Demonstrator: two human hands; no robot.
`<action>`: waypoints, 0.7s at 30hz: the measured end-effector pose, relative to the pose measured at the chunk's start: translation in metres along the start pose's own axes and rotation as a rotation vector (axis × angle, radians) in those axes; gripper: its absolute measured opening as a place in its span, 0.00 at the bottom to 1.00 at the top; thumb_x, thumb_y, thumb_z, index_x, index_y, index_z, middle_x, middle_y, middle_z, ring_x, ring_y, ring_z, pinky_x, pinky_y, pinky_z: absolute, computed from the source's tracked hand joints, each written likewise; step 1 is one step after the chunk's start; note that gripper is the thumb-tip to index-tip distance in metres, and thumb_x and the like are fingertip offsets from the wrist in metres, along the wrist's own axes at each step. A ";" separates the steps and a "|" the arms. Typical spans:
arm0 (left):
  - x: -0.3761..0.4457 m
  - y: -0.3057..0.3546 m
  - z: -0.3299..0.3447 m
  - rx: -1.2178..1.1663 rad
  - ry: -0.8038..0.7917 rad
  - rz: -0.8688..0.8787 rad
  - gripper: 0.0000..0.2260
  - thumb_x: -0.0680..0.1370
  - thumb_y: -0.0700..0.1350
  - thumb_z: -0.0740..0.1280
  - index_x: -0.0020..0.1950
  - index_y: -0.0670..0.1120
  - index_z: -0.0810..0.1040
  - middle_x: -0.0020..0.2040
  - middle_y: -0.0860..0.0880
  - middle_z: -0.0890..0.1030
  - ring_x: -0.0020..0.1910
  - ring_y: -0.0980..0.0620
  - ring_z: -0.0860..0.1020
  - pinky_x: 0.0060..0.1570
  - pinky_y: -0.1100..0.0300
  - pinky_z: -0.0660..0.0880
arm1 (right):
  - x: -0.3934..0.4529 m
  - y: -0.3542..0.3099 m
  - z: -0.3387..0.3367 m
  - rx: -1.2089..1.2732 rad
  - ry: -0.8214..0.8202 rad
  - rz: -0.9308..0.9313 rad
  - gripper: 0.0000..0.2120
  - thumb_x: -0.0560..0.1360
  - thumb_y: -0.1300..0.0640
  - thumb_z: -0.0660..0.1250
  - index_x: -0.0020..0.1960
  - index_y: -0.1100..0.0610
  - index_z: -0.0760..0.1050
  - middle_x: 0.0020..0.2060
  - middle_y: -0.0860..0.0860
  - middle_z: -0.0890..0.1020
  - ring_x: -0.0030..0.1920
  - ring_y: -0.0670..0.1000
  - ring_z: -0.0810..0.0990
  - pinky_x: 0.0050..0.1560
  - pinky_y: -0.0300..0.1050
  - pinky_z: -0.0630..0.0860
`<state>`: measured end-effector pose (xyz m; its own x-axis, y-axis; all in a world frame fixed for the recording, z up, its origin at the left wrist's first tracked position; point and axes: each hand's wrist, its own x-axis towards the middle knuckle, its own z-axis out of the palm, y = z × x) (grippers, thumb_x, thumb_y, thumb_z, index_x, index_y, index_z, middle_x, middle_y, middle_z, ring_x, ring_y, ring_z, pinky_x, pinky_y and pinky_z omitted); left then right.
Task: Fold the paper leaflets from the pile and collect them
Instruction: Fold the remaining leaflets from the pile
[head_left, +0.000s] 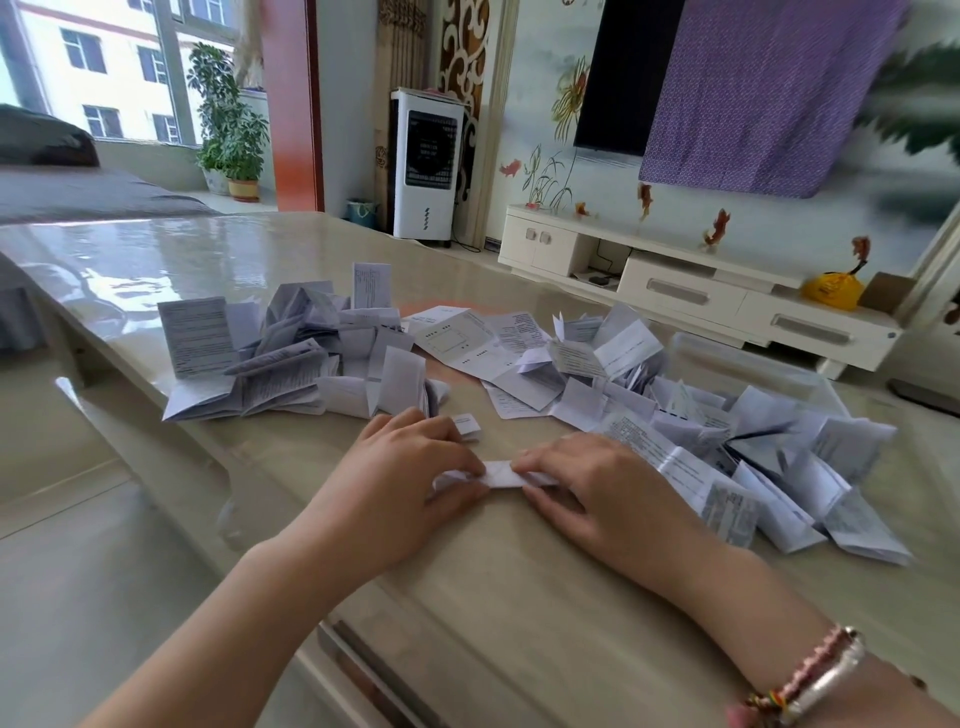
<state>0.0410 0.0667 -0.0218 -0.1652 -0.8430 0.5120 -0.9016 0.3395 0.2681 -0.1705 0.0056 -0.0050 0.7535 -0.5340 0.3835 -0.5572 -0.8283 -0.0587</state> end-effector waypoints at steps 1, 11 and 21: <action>0.000 0.000 0.000 0.005 0.022 0.011 0.16 0.75 0.63 0.58 0.46 0.59 0.83 0.43 0.60 0.79 0.42 0.53 0.75 0.44 0.59 0.69 | 0.001 -0.001 0.000 -0.027 0.013 -0.020 0.15 0.75 0.50 0.57 0.51 0.52 0.81 0.44 0.46 0.84 0.46 0.50 0.81 0.49 0.47 0.78; 0.004 0.013 -0.004 -0.257 0.279 -0.163 0.10 0.72 0.50 0.73 0.53 0.54 0.81 0.42 0.60 0.74 0.38 0.59 0.75 0.41 0.61 0.75 | -0.001 -0.008 -0.006 0.467 0.179 0.258 0.05 0.74 0.59 0.70 0.43 0.49 0.81 0.35 0.41 0.80 0.38 0.42 0.77 0.40 0.32 0.71; 0.006 0.030 -0.004 -0.596 0.172 -0.259 0.07 0.71 0.44 0.75 0.45 0.56 0.83 0.41 0.60 0.84 0.42 0.62 0.82 0.49 0.59 0.79 | 0.001 -0.014 -0.006 0.634 0.088 0.253 0.05 0.76 0.59 0.68 0.49 0.50 0.80 0.43 0.44 0.82 0.45 0.44 0.78 0.45 0.44 0.71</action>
<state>0.0147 0.0729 -0.0074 0.1371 -0.8666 0.4798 -0.5204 0.3491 0.7793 -0.1638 0.0170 0.0017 0.5812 -0.7305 0.3585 -0.3804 -0.6333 -0.6739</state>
